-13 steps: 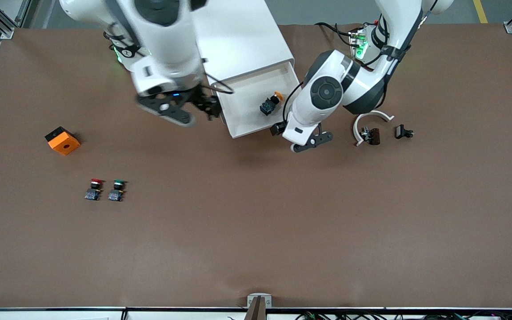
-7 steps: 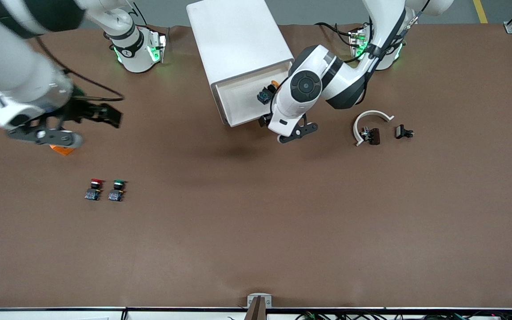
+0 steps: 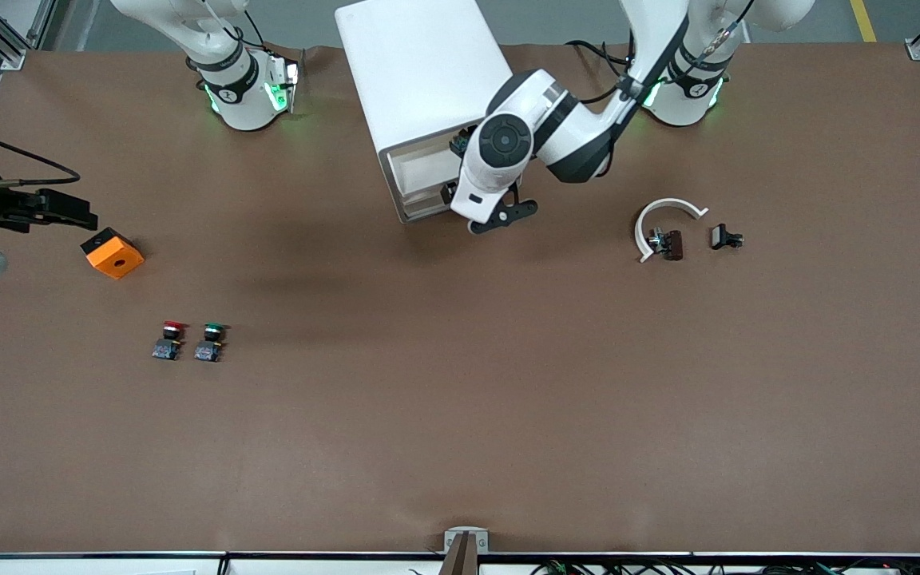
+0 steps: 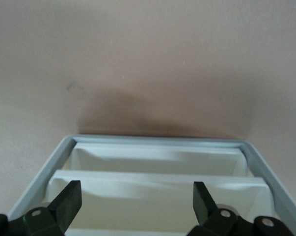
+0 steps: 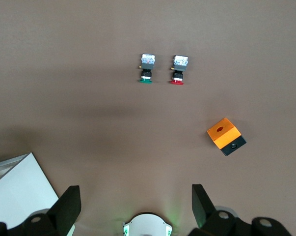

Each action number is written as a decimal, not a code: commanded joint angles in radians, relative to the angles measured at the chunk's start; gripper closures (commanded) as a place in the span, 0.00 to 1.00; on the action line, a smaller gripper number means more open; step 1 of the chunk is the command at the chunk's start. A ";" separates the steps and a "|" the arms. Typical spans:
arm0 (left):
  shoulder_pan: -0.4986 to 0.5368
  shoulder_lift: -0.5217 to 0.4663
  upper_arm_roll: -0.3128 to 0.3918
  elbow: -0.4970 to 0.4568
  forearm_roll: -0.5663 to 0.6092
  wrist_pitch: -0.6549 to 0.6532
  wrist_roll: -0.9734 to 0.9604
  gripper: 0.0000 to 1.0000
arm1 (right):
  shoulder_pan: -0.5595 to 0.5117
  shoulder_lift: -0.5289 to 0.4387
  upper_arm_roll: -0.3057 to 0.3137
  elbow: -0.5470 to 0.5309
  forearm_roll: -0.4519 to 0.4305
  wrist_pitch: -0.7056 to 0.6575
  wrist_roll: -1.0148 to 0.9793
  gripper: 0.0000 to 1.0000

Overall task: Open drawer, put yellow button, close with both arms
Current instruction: 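Press the drawer fully shut with the left gripper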

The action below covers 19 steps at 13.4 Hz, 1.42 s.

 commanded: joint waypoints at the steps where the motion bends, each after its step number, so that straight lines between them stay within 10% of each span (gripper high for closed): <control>1: -0.024 -0.010 -0.001 0.005 -0.015 -0.005 -0.033 0.00 | -0.018 -0.007 0.020 -0.012 0.009 -0.003 0.006 0.00; 19: -0.018 -0.017 0.000 0.061 0.018 -0.025 -0.027 0.00 | -0.039 -0.018 0.018 0.009 -0.035 -0.008 0.009 0.00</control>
